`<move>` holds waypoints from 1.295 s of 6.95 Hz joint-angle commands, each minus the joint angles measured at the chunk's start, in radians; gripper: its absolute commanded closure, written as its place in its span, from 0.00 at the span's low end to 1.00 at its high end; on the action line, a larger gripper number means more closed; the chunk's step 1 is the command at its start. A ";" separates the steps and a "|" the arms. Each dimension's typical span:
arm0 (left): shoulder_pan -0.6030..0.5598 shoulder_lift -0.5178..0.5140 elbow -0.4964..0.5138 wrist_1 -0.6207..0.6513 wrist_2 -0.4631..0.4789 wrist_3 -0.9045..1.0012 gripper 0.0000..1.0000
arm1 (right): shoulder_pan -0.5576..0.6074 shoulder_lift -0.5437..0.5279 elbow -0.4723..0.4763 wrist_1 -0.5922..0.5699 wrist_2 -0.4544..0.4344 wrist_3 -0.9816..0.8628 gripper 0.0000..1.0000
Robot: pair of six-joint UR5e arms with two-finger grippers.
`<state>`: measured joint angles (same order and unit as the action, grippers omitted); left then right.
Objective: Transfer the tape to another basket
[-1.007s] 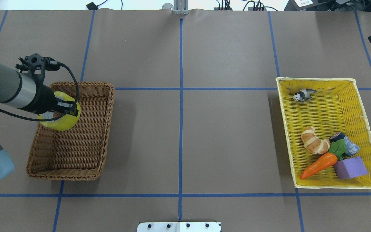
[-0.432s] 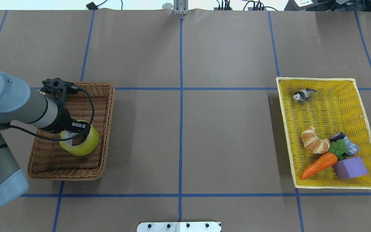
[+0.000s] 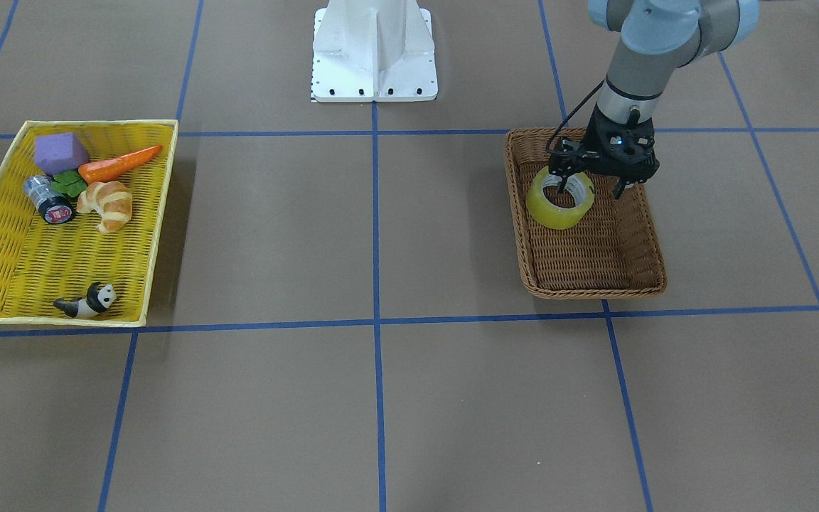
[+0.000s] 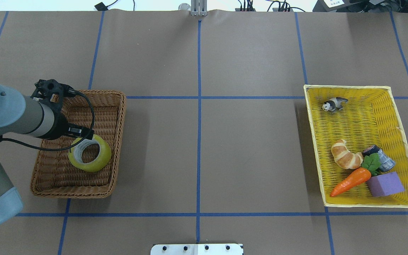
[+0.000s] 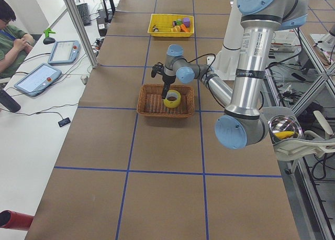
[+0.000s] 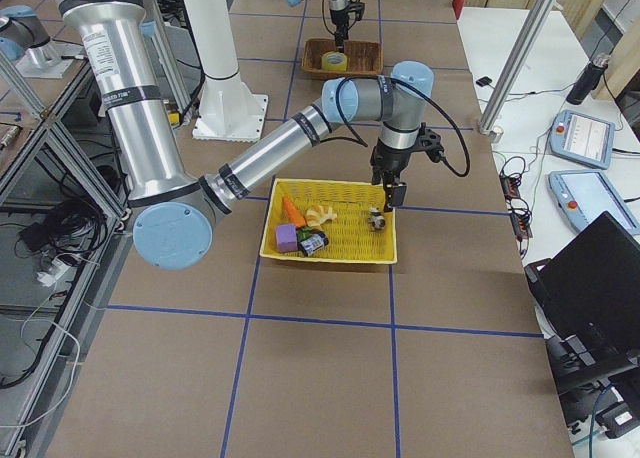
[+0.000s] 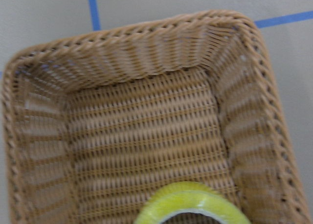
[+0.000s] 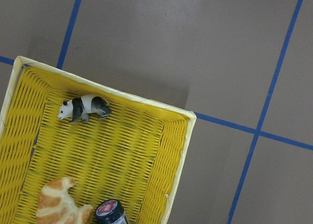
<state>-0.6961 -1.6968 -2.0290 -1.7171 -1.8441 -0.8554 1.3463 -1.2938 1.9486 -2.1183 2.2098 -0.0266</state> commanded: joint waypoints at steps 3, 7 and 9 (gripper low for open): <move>-0.575 0.150 0.096 0.002 -0.414 0.582 0.02 | 0.001 0.001 -0.028 0.020 -0.002 -0.004 0.00; -0.859 0.146 0.404 -0.005 -0.514 0.946 0.02 | 0.080 -0.163 -0.062 0.224 0.033 -0.006 0.00; -0.875 0.141 0.457 -0.012 -0.515 0.947 0.02 | 0.080 -0.200 -0.082 0.227 0.037 0.007 0.00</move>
<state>-1.5593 -1.5545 -1.5962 -1.7260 -2.3584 0.0867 1.4254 -1.4703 1.8810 -1.8983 2.2419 -0.0284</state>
